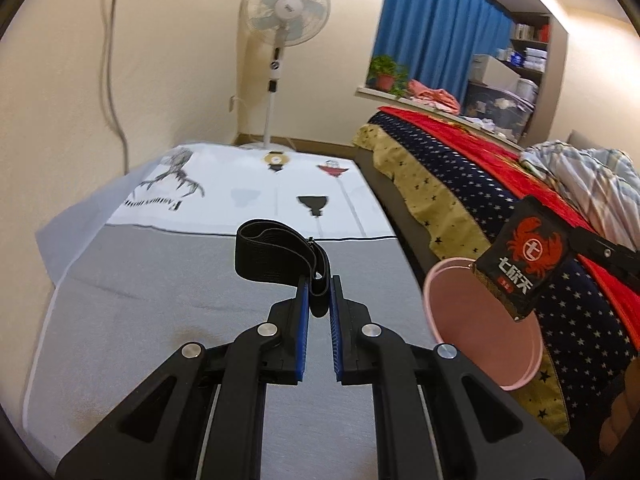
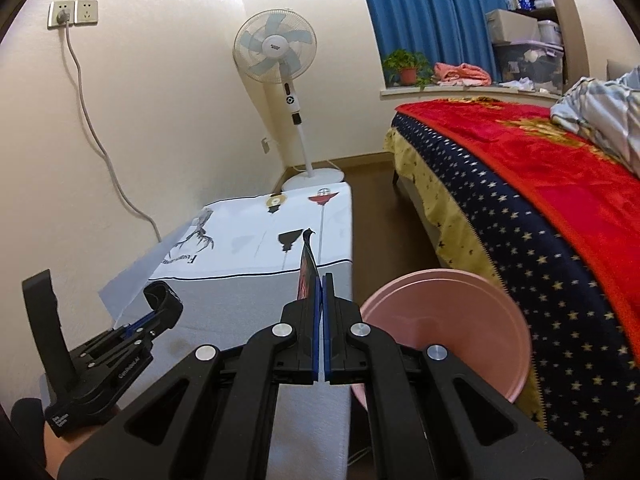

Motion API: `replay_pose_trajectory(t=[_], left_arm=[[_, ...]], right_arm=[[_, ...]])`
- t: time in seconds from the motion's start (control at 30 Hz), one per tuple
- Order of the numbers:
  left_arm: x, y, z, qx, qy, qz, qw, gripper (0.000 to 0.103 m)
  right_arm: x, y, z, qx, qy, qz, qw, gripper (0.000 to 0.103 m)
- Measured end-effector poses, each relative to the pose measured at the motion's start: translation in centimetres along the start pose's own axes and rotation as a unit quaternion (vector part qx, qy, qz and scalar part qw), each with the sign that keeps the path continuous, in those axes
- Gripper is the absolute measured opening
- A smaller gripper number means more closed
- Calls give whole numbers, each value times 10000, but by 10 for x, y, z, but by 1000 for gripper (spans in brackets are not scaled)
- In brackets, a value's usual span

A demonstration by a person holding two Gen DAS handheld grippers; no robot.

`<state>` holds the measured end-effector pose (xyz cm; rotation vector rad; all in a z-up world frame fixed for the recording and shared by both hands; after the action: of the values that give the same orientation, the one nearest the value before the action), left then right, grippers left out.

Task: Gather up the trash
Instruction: 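Lift and carry the black strap and black-red packet over the pink bin with both tools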

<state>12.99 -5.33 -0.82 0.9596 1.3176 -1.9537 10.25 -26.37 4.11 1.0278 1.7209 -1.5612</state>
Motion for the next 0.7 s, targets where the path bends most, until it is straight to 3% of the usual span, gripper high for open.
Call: replay_pose_trajectory(t=[0.3, 0.7], left_arm=[[3, 6, 48, 416, 372, -16, 9984, 10], [5, 17, 82, 763, 560, -9, 9955, 10]], right_arm=[[-19, -21, 36, 379, -3, 153, 9992, 1], [-44, -39, 89, 801, -12, 391, 9960, 1]])
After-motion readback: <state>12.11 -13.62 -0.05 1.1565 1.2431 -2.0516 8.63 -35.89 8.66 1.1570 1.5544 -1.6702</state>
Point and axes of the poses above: each gripper's, at about its wrist camera, not at the fingertips, and y roughly the way its jaws point, z to its right, x to its underside, the point moved 6 cm from there along y, roughly the way its jaws point, and after that the axes turned 9 degrees about x, right-handed, at the moved point
